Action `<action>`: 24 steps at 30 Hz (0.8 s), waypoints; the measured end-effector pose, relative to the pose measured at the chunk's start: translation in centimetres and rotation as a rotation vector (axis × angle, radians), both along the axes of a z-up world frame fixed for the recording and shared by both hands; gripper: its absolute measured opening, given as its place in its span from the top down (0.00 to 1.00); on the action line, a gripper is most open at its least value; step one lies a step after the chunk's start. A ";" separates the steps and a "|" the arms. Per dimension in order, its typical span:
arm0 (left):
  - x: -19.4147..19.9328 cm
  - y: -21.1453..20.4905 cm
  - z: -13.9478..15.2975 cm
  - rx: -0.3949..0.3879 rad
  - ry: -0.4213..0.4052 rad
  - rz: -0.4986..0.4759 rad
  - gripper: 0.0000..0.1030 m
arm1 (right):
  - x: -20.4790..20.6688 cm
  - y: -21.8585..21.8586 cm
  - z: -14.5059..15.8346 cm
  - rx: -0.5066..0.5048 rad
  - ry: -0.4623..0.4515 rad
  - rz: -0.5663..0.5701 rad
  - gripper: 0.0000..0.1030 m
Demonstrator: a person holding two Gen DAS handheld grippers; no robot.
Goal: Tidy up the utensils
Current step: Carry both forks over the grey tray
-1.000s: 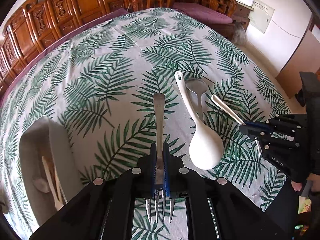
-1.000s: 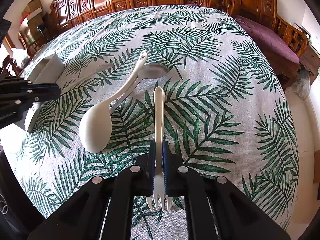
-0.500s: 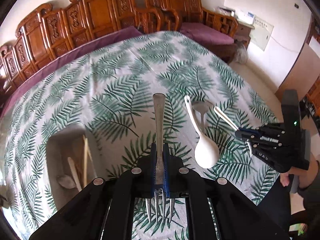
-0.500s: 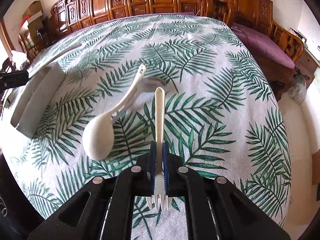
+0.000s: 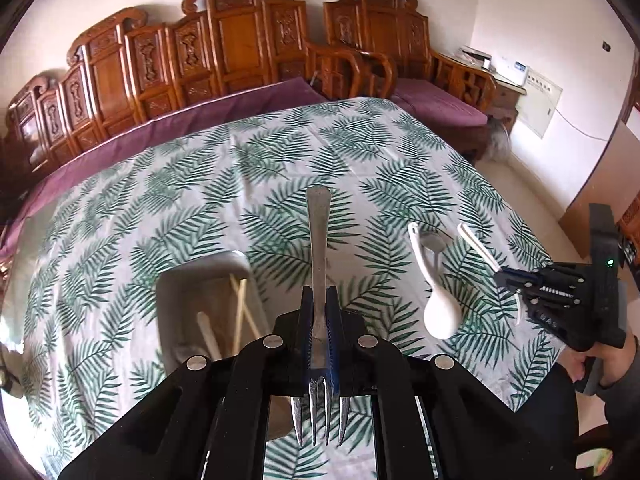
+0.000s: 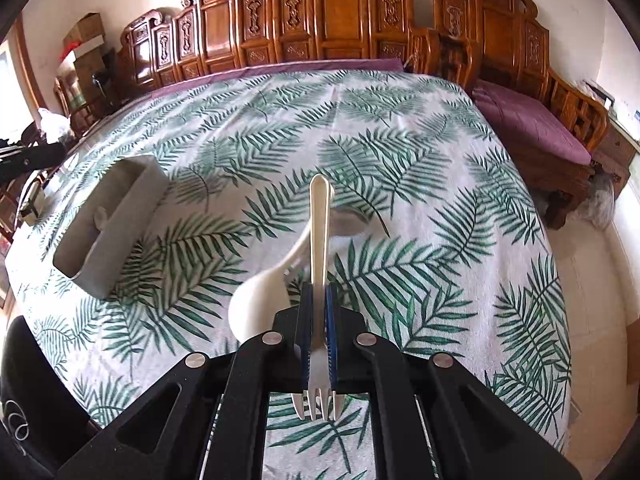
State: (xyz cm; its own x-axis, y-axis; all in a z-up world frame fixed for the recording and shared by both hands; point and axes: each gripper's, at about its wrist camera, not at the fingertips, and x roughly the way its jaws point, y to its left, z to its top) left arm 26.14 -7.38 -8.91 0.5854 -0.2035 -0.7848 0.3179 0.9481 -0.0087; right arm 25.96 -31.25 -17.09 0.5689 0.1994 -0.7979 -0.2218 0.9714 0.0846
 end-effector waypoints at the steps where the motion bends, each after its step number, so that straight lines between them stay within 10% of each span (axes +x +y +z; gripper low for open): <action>1: -0.1 0.4 0.0 -0.001 -0.001 0.007 0.94 | 0.0 0.2 0.2 0.002 -0.003 0.003 0.93; 24: 1.0 9.4 -6.0 -0.035 0.083 0.159 0.94 | 0.0 12.2 4.4 0.048 -0.016 0.162 0.93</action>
State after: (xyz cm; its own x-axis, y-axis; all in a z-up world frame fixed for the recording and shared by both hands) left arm 27.17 2.02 -14.89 0.5460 -0.1414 -0.8257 0.1612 0.9850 -0.0621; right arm 26.00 -19.04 -12.68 0.5386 0.3275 -0.7763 -0.3769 0.9177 0.1257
